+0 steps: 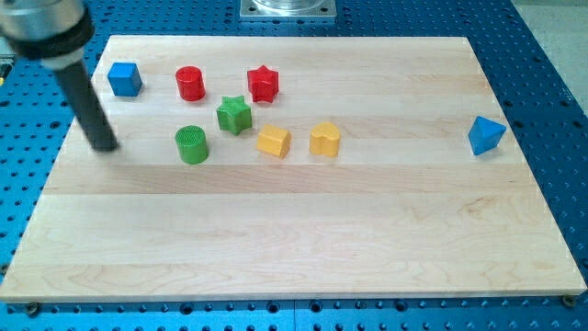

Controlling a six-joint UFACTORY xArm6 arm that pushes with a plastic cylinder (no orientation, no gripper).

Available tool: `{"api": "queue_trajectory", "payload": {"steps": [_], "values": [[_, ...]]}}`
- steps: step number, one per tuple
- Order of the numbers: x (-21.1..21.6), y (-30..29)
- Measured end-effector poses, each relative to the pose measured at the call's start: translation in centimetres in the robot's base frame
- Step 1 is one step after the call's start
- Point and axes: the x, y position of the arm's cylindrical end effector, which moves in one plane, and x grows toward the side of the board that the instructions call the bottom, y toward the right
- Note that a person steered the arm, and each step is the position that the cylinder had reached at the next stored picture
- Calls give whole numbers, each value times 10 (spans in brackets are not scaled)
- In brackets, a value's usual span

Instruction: Move the yellow blocks towards the bottom left of the board

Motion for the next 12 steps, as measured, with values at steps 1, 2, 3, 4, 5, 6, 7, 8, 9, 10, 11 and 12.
{"api": "queue_trajectory", "payload": {"steps": [1,2,3,4,5,6,7,8,9,10,11,12], "values": [[53,-1],[102,-3],[150,-7],[164,69],[146,194],[138,292],[133,326],[83,378],[41,463],[54,527],[56,524],[55,524]]}}
